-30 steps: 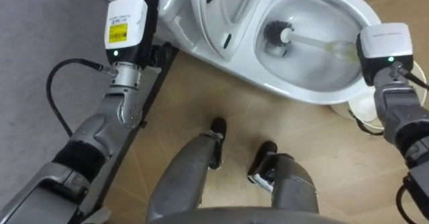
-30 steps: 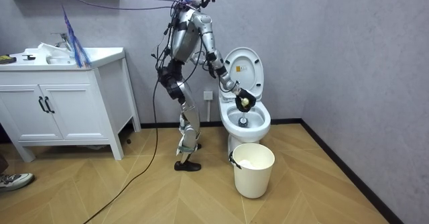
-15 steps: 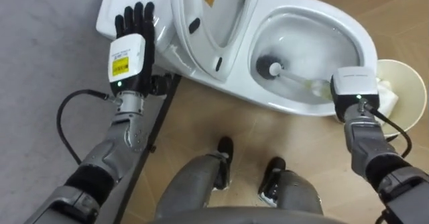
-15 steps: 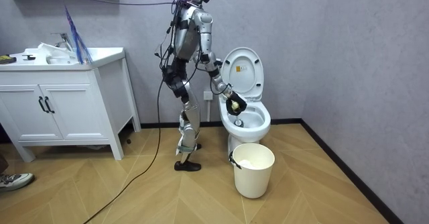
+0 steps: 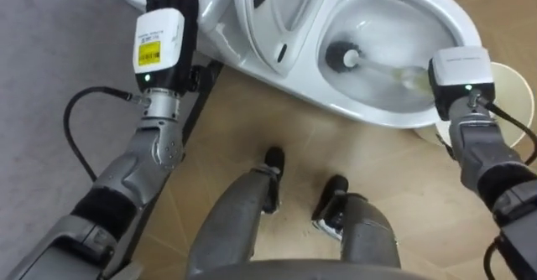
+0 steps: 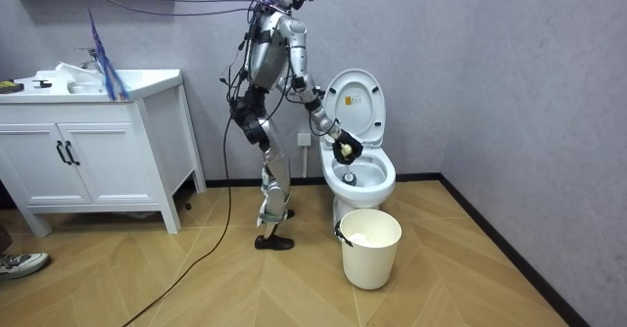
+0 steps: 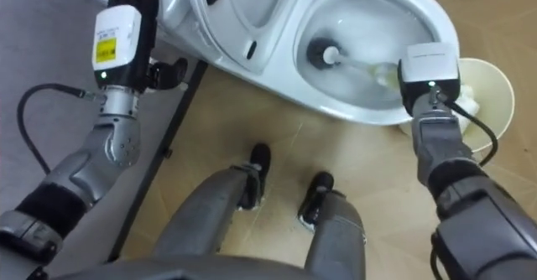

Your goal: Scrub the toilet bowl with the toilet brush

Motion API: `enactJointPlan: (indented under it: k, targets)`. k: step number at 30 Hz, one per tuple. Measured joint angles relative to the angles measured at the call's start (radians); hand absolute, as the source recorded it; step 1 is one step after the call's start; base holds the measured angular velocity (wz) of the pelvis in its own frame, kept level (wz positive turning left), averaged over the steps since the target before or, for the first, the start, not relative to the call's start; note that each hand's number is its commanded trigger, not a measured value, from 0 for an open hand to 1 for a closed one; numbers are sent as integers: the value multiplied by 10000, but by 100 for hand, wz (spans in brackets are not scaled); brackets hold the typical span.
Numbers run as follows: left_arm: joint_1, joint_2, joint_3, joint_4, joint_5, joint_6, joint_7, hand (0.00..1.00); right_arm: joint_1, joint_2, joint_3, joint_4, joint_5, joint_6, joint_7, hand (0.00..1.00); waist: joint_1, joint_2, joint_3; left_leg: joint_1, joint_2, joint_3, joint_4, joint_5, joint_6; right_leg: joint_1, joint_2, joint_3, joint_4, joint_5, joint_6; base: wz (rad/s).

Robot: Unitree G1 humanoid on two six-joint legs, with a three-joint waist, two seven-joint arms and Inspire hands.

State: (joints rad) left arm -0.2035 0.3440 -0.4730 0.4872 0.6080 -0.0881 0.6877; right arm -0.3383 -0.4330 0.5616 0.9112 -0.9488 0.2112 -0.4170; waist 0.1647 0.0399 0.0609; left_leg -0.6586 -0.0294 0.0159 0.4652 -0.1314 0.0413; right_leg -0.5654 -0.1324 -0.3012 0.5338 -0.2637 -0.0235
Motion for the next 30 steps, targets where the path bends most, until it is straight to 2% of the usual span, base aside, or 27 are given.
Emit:
enactJointPlan:
  k: [1, 3, 5, 6, 7, 10, 12, 13, 15, 16, 17, 19, 21, 24, 27, 30]
  targets:
    - [34, 36, 0, 55, -20, 0, 20, 0, 380, 120, -61, -568, 23, 228, 139, 100, -2, 22, -14, 51, 7, 39, -28, -4, 2, 59, 60, 7, -104, 66, -17, -14]
    - [261, 26, -13, 58, -81, 37, 72, 0, 938, 295, -64, -1254, 54, 566, 220, 100, -100, 139, -139, 128, 39, 14, -112, 4, -4, 186, 146, -8, -288, 141, -19, -5]
    - [835, -6, -17, 52, -112, 59, 202, 0, 1606, 478, -64, -1918, 50, 903, 273, 100, -275, 227, -287, 424, 19, 79, -312, 11, -6, 401, 144, 42, -351, 149, 0, -5]
    - [961, -6, -24, 40, -162, 62, 233, 0, 1735, 500, -64, -2033, 51, 937, 283, 100, -320, 246, -336, 471, 17, 93, -362, 11, -7, 429, 146, 58, -371, 146, 2, -8]
    - [1128, -32, -23, 18, -260, 62, 292, 0, 1897, 501, -67, -2161, 52, 959, 287, 100, -384, 291, -428, 478, 27, 97, -389, 16, -16, 449, 166, 57, -424, 146, 1, -4]
    - [1146, -36, -43, 60, -362, 90, 375, 0, 1851, 452, -57, -2058, 116, 955, 270, 100, -334, 317, -438, 483, 101, 137, -367, 29, -40, 481, 251, 156, -500, 173, -44, -4]
    - [1085, -21, -145, 63, -514, 92, 364, 0, 1487, 351, -42, -1410, 332, 781, 155, 100, -242, 297, -420, 512, 145, 187, -320, 28, -45, 510, 279, 209, -482, 172, -51, -5]
    - [1043, 50, -254, 58, -610, 112, 360, 0, 1089, 275, 47, -885, 727, 552, 84, 100, -202, 261, -395, 517, 151, 231, -324, 31, -48, 456, 261, 246, -423, 159, -66, -8]
    - [848, 232, -300, 8, -677, 95, 377, 0, 327, 37, 54, -13, 1595, -115, -174, 100, -189, 83, -244, 370, 141, 320, -171, 34, -47, 168, 3, 273, -7, -29, -115, 0]
    - [803, 277, -301, -46, -674, 85, 395, 0, 158, -8, 19, 156, 1878, -262, -244, 100, -195, 10, -199, 322, 125, 357, -166, 34, -47, 38, -64, 273, 149, -92, -121, 8]
    - [761, 344, -243, -217, -651, 74, 467, 0, -169, -36, -240, 444, 2304, -578, -389, 100, -187, -130, -109, 195, 94, 383, -152, 42, -59, -193, -92, 378, 346, -152, -118, 0]
    - [757, 345, -96, -437, -517, 79, 503, 0, -556, -66, -799, 732, 2918, -958, -718, 100, -235, -251, -36, -23, 37, 368, 1, 51, -64, -447, -140, 427, 562, -189, -131, 3]
    - [725, 354, 41, -666, -395, 152, 490, 0, -1148, -203, -1525, 1046, 3609, -1038, -931, 100, -341, -420, 54, -142, -58, 404, 72, 66, -39, -696, -323, 510, 938, -328, -102, 6]
    - [721, 319, 327, -644, 189, 232, 481, 0, -1422, -656, -1792, 1031, 3569, -1184, -972, 100, -349, -616, 101, -219, -88, 417, 144, 73, -27, -823, -383, 531, 1075, -344, -117, 0]
    - [626, 277, 375, -574, 409, 350, 470, 0, -1401, -702, -1791, 1025, 3274, -1225, -975, 100, -360, -665, 100, -244, -81, 382, 218, 73, -26, -778, -379, 479, 1059, -337, -122, 1]
    - [597, 198, 354, -541, 394, 438, 364, 0, -1244, -536, -1661, 976, 2411, -1224, -976, 100, -393, -646, 90, -253, -80, 388, 289, 77, -19, -714, -385, 403, 1079, -333, -119, 6]
